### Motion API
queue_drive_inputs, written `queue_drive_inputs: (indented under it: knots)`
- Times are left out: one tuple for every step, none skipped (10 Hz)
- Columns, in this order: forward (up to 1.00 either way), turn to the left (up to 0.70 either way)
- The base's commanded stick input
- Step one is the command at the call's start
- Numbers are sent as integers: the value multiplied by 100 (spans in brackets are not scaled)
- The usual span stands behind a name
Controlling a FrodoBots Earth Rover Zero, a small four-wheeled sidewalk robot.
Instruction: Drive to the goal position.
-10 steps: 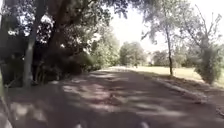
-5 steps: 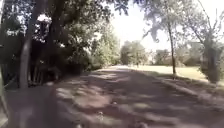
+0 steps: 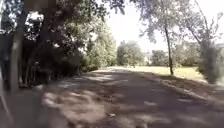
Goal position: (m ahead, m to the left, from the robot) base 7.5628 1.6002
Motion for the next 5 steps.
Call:
queue_drive_inputs:
  knots:
    - [70,0]
    - [70,0]
    - [70,0]
    - [70,0]
    - [70,0]
